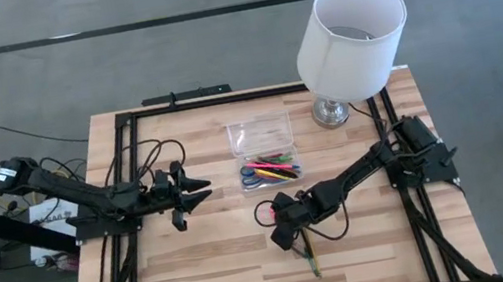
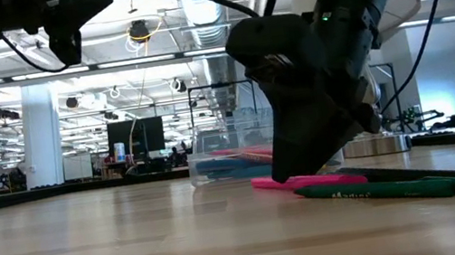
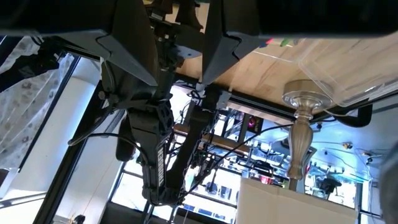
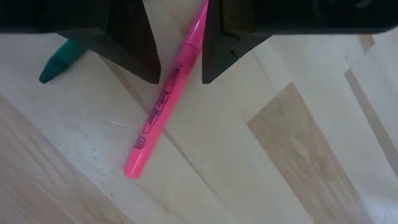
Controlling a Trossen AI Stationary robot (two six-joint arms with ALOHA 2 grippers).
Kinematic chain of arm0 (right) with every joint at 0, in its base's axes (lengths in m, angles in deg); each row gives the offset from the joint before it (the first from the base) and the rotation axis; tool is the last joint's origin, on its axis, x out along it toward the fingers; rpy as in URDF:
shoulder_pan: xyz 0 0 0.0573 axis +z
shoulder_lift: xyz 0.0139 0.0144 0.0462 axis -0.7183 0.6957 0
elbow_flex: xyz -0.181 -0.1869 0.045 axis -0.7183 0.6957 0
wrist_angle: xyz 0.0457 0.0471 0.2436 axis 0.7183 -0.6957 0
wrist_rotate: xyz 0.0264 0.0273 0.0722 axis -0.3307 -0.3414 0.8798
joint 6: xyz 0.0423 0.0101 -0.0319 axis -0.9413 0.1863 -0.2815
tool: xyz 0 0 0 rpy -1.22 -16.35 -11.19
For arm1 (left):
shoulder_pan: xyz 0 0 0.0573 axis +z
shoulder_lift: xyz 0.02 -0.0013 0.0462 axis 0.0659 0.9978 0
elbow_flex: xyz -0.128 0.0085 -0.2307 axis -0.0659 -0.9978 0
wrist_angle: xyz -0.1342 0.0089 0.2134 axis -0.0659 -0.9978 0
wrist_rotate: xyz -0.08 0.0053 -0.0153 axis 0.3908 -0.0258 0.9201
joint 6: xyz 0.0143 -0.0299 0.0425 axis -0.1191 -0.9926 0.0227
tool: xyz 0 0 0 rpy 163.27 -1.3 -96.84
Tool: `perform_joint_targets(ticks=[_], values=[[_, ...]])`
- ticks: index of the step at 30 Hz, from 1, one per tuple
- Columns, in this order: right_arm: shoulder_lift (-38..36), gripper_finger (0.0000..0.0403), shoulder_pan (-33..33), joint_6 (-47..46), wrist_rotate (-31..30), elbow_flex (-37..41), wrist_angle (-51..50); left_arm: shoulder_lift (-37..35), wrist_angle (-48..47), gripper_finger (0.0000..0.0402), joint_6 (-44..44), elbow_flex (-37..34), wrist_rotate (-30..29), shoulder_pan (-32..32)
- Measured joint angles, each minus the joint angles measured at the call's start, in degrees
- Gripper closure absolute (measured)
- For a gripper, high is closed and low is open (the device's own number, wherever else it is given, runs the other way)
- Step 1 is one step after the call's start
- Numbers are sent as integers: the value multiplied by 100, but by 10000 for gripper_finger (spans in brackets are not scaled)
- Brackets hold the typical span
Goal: Pick & place school supplies into a supply box
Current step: Put the pink pen into the transparent supply box
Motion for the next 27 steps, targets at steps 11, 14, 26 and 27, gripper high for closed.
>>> perform_joint_targets(ticks=[11,14,26,27], values=[[-6,295,-172,-248,58,-15,-336,0,2,286,42,0,-115,2],[-6,314,-216,-243,72,-13,-424,0,2,286,42,0,-115,2],[-10,396,-293,206,165,-11,-551,2,-212,286,-57,1,-168,2],[-8,396,-293,235,164,-11,-553,2,-222,286,-60,1,-170,2]])
